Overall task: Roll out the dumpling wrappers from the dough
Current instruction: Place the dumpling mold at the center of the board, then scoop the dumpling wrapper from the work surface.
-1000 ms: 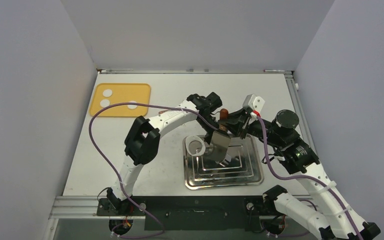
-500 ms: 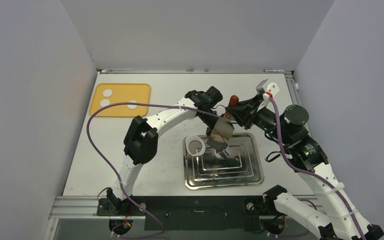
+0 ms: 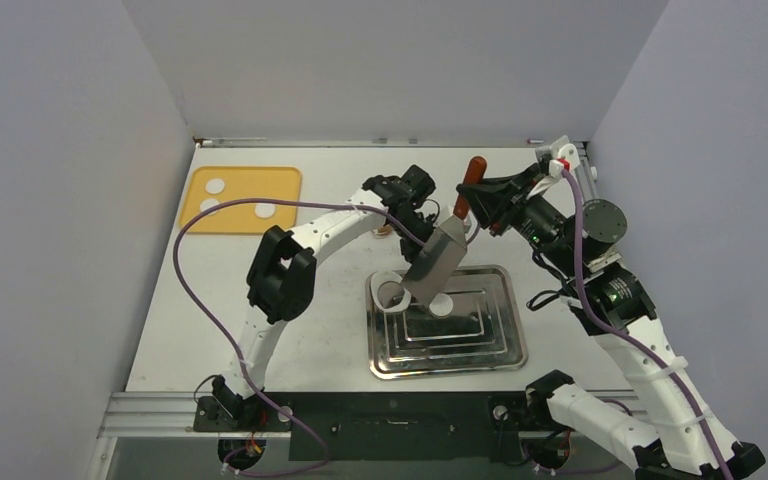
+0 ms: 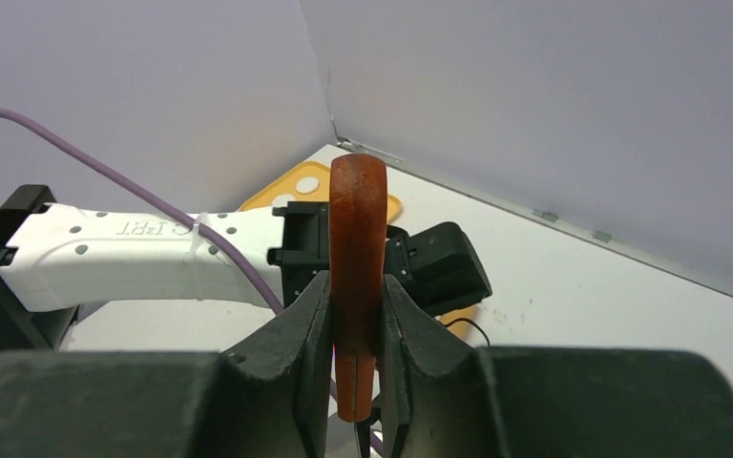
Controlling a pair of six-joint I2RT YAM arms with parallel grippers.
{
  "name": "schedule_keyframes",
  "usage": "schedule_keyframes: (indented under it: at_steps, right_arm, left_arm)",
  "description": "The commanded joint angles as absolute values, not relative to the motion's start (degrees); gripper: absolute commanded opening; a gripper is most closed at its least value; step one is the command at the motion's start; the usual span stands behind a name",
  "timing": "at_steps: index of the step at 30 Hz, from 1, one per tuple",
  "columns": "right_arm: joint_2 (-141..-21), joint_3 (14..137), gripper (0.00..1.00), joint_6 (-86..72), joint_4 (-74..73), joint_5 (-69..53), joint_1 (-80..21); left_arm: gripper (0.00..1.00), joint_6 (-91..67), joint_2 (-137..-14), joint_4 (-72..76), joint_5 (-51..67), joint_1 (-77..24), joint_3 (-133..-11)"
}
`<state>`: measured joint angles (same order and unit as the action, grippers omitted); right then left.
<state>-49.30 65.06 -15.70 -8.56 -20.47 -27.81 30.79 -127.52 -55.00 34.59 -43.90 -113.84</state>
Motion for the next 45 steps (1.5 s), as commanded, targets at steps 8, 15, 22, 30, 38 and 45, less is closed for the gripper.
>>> schedule_keyframes:
  at_steps: [8, 15, 22, 30, 38, 45]
  right_arm:
    - [-50.29, 66.76, 0.08, -9.49, -18.05, 2.07, -23.00]
    - [-54.60, 54.59, 0.08, -14.17, -4.00, -16.53, -3.68]
    - [-59.65, 42.79, 0.08, -20.77, 19.01, -36.51, 9.50]
    - [-64.30, 34.38, 0.08, -20.45, 35.48, -44.70, 12.97]
    - [-71.08, 30.58, 0.08, -21.38, 48.60, -53.76, 14.15]
    - [-72.65, 24.65, 0.08, -21.71, 58.42, -55.12, 13.98]
  left_arm:
    - [0.00, 31.03, -126.96, -56.34, 33.21, -38.54, -121.06]
    - [0.00, 29.76, -128.06, -54.78, 30.15, -34.55, -122.14]
    - [0.00, 27.42, -139.86, -60.29, 31.23, -34.72, -134.58]
    - [0.12, 25.64, -142.37, -59.15, 30.68, -34.68, -133.95]
    - [0.40, 27.19, -137.30, -58.75, 31.72, -34.85, -131.18]
    - [0.47, 31.39, -128.01, -58.33, 32.25, -35.62, -122.23]
